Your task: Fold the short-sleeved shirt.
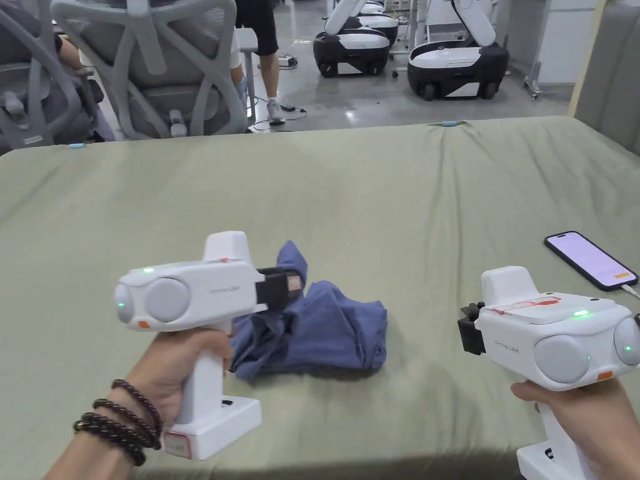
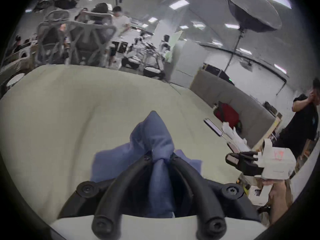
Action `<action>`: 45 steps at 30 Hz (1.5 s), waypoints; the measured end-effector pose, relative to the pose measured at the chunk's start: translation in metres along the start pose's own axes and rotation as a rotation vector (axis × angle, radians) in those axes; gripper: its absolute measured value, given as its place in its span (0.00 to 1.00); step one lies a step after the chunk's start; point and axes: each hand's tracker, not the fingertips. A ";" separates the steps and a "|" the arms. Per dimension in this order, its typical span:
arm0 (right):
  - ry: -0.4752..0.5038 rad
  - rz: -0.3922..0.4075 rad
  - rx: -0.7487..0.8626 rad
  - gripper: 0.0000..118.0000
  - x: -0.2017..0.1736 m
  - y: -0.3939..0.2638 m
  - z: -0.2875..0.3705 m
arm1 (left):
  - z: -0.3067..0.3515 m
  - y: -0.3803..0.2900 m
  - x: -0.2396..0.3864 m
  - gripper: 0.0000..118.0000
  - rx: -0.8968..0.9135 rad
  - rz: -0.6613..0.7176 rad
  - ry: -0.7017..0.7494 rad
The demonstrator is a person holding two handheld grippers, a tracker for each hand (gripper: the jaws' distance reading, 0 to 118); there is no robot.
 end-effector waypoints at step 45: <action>-0.061 -0.084 0.027 0.00 0.034 -0.013 0.021 | -0.109 -0.037 -0.007 0.00 -0.135 0.069 -0.069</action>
